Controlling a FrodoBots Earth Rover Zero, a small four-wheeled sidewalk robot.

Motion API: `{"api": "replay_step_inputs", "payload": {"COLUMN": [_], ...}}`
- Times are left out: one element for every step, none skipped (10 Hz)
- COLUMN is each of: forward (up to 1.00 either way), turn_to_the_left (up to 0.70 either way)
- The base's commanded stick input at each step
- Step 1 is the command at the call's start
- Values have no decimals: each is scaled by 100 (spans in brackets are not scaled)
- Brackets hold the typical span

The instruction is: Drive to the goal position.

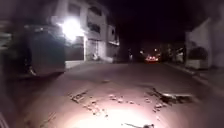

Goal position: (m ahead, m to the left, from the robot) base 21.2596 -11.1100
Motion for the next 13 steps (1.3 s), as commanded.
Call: {"api": "replay_step_inputs", "payload": {"forward": [70,70,70,70,70,70,70,70,70,70,70,70,70], "turn_to_the_left": [0,0,0,0,0,0,0,0,0,-7,-32,-35,-35]}}
